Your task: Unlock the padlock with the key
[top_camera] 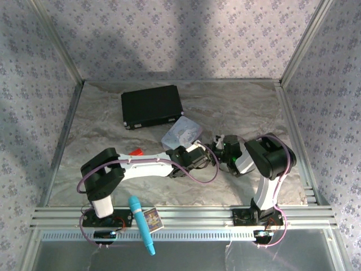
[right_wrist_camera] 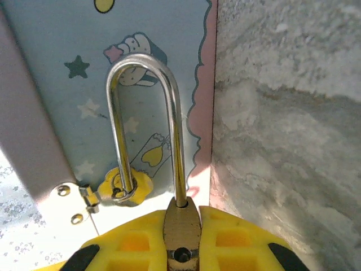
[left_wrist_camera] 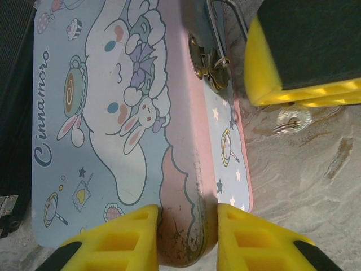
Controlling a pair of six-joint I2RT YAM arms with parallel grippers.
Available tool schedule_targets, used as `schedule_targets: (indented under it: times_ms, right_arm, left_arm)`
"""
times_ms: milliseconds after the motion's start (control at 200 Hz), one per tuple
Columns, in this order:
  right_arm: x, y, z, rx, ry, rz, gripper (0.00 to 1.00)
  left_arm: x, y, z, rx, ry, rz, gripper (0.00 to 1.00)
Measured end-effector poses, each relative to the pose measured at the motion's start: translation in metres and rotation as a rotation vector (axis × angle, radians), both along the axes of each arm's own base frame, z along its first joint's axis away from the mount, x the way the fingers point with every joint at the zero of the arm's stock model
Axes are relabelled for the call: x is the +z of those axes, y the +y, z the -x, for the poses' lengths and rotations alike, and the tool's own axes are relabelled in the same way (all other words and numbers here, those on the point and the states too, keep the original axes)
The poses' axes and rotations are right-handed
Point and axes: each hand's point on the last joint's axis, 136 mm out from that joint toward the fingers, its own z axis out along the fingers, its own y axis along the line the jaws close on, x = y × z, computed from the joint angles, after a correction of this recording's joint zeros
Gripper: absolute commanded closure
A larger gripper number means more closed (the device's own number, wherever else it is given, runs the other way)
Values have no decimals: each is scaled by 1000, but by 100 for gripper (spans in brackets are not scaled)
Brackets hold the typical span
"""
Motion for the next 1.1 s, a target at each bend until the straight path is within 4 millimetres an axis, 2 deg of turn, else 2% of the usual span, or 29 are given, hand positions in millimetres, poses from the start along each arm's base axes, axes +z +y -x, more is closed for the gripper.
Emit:
schedule_targets:
  times_ms: [255,395,470,670,1099]
  right_arm:
    - [9,-13,-1,22,14,-48,100]
    - [8,-13,-2,29,44,-50,100]
    - [7,-13,-2,30,58,-38,100]
    - [7,-19,-3,-39,16,69,100]
    - [-5,2,-13,-217,-111,239,100]
  left_arm:
    - [1,-6,-2,4,-2,22,77]
    - [0,-7,-2,2,0,28,78]
    - [0,-7,-2,2,0,28,81]
    - [1,-12,-3,-2,-1,49,81]
    - [1,-12,-2,-3,1,50,81]
